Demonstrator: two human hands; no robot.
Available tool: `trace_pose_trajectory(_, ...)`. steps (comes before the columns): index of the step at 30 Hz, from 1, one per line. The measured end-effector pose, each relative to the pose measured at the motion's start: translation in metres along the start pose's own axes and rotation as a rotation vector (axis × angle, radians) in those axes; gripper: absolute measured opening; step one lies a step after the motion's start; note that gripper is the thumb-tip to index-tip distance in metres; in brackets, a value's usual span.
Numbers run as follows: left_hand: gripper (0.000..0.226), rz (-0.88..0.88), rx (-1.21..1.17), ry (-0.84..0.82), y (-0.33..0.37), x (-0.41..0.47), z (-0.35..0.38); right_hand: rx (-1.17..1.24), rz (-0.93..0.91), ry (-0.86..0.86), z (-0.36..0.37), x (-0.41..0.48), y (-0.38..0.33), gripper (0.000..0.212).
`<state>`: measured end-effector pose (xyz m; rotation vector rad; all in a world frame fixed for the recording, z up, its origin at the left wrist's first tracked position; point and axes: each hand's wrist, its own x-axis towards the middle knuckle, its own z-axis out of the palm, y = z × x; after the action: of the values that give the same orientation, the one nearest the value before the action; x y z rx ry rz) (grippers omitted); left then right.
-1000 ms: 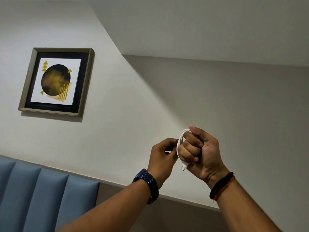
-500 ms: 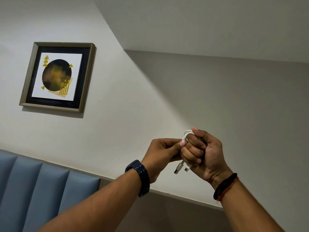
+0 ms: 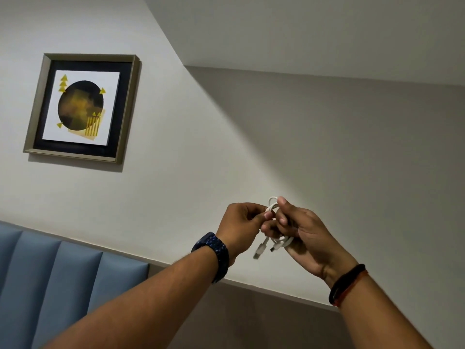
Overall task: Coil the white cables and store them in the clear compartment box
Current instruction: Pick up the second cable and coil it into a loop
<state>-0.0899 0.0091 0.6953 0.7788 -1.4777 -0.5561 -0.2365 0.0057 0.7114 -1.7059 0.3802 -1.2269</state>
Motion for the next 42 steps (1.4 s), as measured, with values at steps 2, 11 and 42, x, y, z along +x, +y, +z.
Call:
trace_pose_trajectory(2, 0.017, -0.001, 0.011, 0.053, -0.001, 0.003, 0.000, -0.088, -0.022, 0.109, -0.001, 0.000, 0.002, 0.040)
trace_pose_trajectory(11, 0.023, -0.224, -0.435, -0.006, -0.012, 0.007, 0.003, -0.538, -0.001, 0.369, -0.008, 0.001, 0.023, 0.045)
trace_pose_trajectory(42, 0.017, 0.148, 0.873, -0.161, -0.006, 0.014, -0.040, -1.065, 0.012, 0.368, -0.017, -0.010, 0.030, 0.049)
